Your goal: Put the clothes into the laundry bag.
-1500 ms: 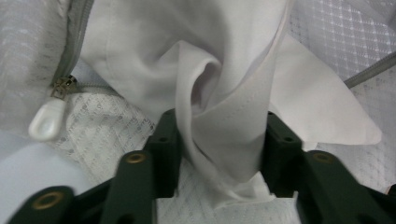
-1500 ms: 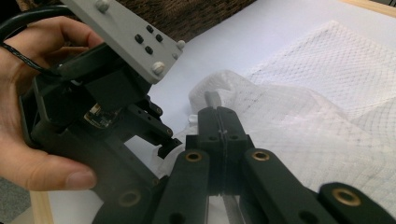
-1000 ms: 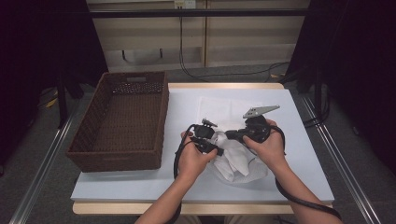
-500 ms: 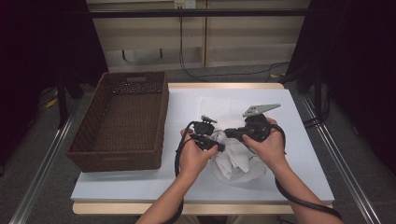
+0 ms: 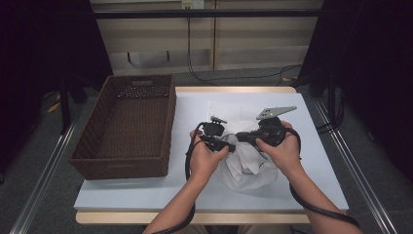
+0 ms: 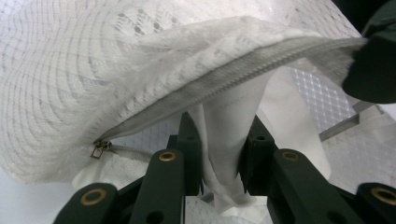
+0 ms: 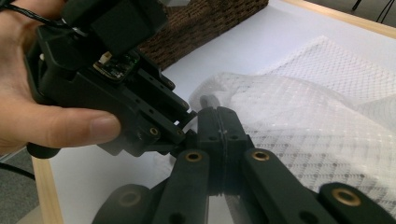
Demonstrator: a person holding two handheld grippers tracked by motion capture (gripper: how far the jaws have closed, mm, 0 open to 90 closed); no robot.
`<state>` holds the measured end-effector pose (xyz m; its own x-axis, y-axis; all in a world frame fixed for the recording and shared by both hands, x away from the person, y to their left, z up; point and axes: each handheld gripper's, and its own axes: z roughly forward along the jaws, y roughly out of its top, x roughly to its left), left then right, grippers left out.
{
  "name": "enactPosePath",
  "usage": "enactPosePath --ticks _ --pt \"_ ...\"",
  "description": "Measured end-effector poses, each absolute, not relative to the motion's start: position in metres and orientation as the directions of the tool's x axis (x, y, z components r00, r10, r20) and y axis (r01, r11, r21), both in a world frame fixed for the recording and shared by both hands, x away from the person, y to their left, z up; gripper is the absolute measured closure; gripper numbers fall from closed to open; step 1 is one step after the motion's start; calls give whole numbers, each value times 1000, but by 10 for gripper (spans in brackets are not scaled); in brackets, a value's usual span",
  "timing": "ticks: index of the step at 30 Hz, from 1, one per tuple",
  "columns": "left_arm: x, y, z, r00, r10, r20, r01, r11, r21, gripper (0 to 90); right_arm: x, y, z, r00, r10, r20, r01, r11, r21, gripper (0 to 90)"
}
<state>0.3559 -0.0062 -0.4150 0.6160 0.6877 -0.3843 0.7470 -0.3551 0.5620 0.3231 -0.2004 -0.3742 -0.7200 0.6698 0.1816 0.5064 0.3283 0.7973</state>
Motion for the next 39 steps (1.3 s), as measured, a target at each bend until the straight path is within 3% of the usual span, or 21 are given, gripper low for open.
enactPosePath --ticks 39 --pt "364 -15 -422 600 705 -378 735 -300 608 736 328 -207 -375 -724 664 187 504 325 800 900"
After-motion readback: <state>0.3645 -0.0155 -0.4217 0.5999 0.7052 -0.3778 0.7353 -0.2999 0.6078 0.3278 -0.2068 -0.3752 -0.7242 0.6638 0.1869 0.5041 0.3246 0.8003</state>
